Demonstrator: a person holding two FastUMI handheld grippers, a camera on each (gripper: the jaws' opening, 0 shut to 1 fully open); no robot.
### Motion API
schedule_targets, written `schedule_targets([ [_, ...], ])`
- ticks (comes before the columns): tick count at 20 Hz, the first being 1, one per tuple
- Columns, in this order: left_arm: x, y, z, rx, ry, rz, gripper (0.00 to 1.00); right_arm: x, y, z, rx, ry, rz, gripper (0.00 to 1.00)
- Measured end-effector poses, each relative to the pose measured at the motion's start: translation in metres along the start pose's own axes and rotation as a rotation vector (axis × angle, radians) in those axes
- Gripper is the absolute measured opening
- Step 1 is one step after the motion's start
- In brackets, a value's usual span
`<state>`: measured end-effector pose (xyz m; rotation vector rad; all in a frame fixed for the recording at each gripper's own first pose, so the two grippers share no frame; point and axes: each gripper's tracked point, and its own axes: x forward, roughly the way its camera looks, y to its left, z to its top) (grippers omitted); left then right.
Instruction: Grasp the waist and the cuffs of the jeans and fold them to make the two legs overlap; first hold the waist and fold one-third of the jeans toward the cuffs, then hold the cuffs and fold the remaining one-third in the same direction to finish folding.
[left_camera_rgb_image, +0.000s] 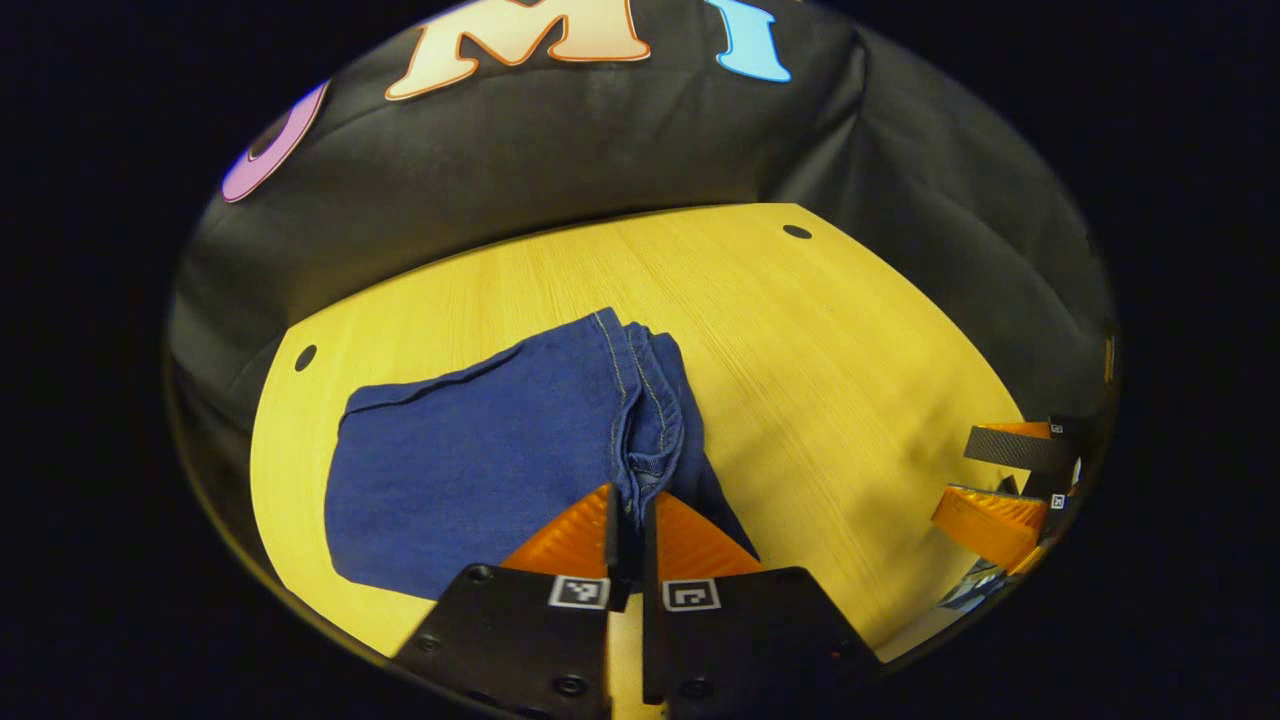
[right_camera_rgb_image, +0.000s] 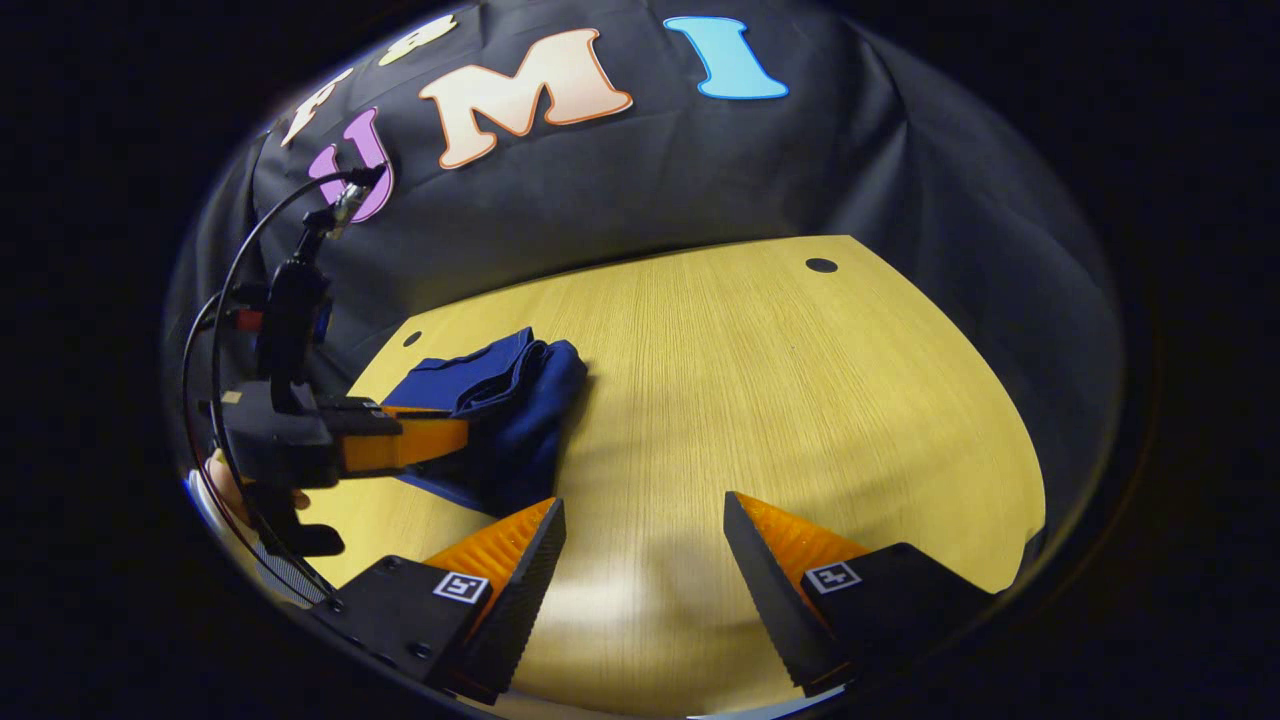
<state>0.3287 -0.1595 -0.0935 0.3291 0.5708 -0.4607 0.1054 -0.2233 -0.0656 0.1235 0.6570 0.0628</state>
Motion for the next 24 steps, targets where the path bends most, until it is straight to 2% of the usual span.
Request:
schedule_targets([
  [1, -0.001, -0.011, 0.002, -0.017, -0.002, -0.042, 0.03, -0.001, 0.001, 0.001, 0.002, -0.004, -0.001, 0.94],
  [3, -0.01, -0.025, 0.004, -0.056, -0.046, -0.111, 0.52, -0.004, 0.007, 0.003, 0.012, -0.018, 0.002, 0.94],
  [5, -0.026, -0.027, 0.003, -0.082, -0.11, -0.135, 1.0, -0.004, 0.015, 0.005, 0.03, -0.036, 0.001, 0.94],
  [7, -0.045, -0.014, -0.014, -0.106, -0.134, -0.126, 0.98, -0.005, 0.027, 0.005, 0.058, -0.046, 0.003, 0.94],
  [8, -0.053, -0.005, -0.022, -0.117, -0.143, -0.112, 0.96, -0.006, 0.036, 0.003, 0.074, -0.055, 0.009, 0.98],
  [9, -0.061, 0.008, -0.033, -0.132, -0.147, -0.091, 0.96, -0.007, 0.047, 0.003, 0.088, -0.065, 0.015, 0.94],
  [10, -0.071, 0.024, -0.044, -0.151, -0.147, -0.065, 0.96, -0.009, 0.057, 0.002, 0.099, -0.073, 0.022, 0.98],
  [11, -0.078, 0.039, -0.051, -0.167, -0.152, -0.041, 0.96, -0.009, 0.068, 0.0, 0.105, -0.08, 0.025, 0.94],
  [16, -0.119, 0.107, -0.091, -0.232, -0.179, 0.062, 0.96, -0.019, 0.109, -0.013, 0.1, -0.098, 0.015, 0.94],
  [17, -0.12, 0.116, -0.092, -0.241, -0.193, 0.071, 0.96, -0.021, 0.117, -0.016, 0.101, -0.101, 0.014, 0.99],
  [19, -0.121, 0.128, -0.094, -0.261, -0.202, 0.068, 0.96, -0.026, 0.131, -0.021, 0.099, -0.107, 0.01, 0.99],
  [20, -0.122, 0.132, -0.097, -0.268, -0.203, 0.064, 0.96, -0.028, 0.138, -0.023, 0.097, -0.109, 0.007, 0.94],
  [21, -0.121, 0.133, -0.1, -0.272, -0.2, 0.053, 0.96, -0.03, 0.143, -0.026, 0.094, -0.109, 0.005, 0.99],
  [22, -0.122, 0.132, -0.103, -0.274, -0.198, 0.047, 0.96, -0.033, 0.147, -0.027, 0.088, -0.113, -0.006, 0.98],
  [23, -0.123, 0.131, -0.101, -0.273, -0.195, 0.04, 0.96, -0.037, 0.15, -0.028, 0.084, -0.121, -0.015, 0.94],
  [24, -0.123, 0.131, -0.101, -0.269, -0.193, 0.035, 0.96, -0.04, 0.154, -0.028, 0.082, -0.129, -0.023, 0.99],
])
